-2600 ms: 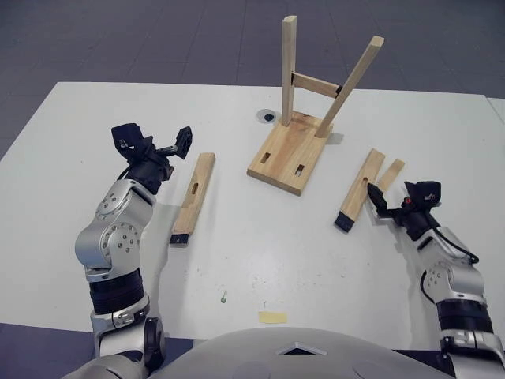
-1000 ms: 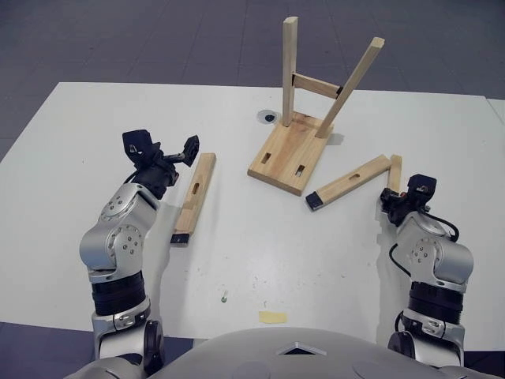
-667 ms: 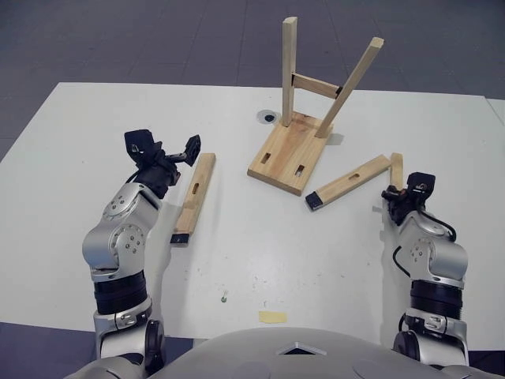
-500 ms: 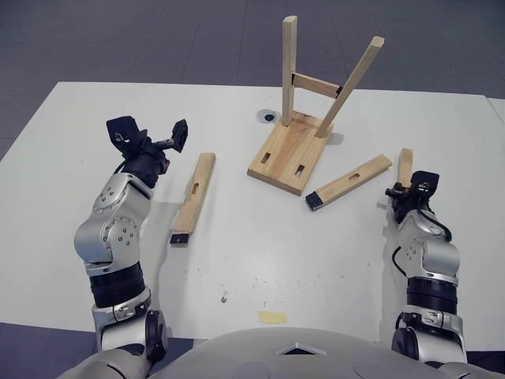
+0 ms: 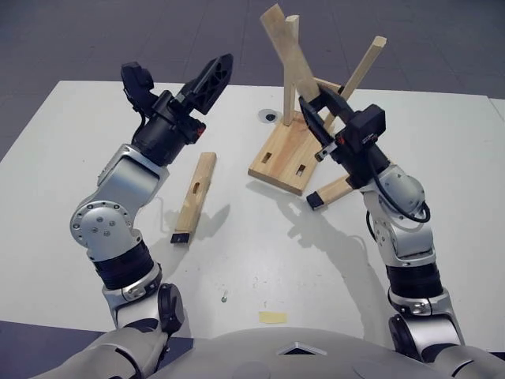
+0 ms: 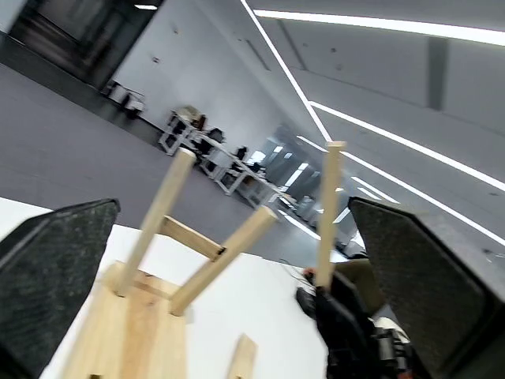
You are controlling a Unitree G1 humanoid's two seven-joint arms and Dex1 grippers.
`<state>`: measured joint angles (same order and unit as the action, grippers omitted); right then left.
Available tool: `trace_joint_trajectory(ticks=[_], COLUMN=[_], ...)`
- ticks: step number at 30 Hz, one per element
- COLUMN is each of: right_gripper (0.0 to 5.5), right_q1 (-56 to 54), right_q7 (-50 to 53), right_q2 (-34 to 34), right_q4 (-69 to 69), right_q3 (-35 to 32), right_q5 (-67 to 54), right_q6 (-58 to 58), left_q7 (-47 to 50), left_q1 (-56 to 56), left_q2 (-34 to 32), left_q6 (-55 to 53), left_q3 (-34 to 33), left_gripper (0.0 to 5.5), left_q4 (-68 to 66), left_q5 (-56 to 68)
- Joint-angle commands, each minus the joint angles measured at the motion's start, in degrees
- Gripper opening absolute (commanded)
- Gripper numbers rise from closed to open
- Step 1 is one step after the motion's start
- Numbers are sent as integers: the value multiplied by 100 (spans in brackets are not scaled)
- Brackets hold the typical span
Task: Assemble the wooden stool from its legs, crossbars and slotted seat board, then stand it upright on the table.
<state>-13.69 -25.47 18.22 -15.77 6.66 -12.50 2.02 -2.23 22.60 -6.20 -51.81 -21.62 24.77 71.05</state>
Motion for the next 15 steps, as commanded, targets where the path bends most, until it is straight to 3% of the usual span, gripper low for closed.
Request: trace_joint_trajectory(ticks=[1, 5, 15], right_gripper=[131, 131, 131], right_q1=[144, 275, 302], right_q7=[-472, -767, -762], right_q2=[67, 86, -31], right_q4=[-278, -425, -349], right_q3=[243, 433, 554], right_q5=[-220, -302, -113], right_q6=[-188, -299, -274], left_q7=[142, 266, 340], left_q1=[-72, -15, -82], left_q2=[-63, -119, -334], left_q6=[51, 145, 246], left_q3=[267, 493, 807], left_gripper=[540, 540, 373], left_q4=[103, 31, 81], left_q5=[261, 193, 314])
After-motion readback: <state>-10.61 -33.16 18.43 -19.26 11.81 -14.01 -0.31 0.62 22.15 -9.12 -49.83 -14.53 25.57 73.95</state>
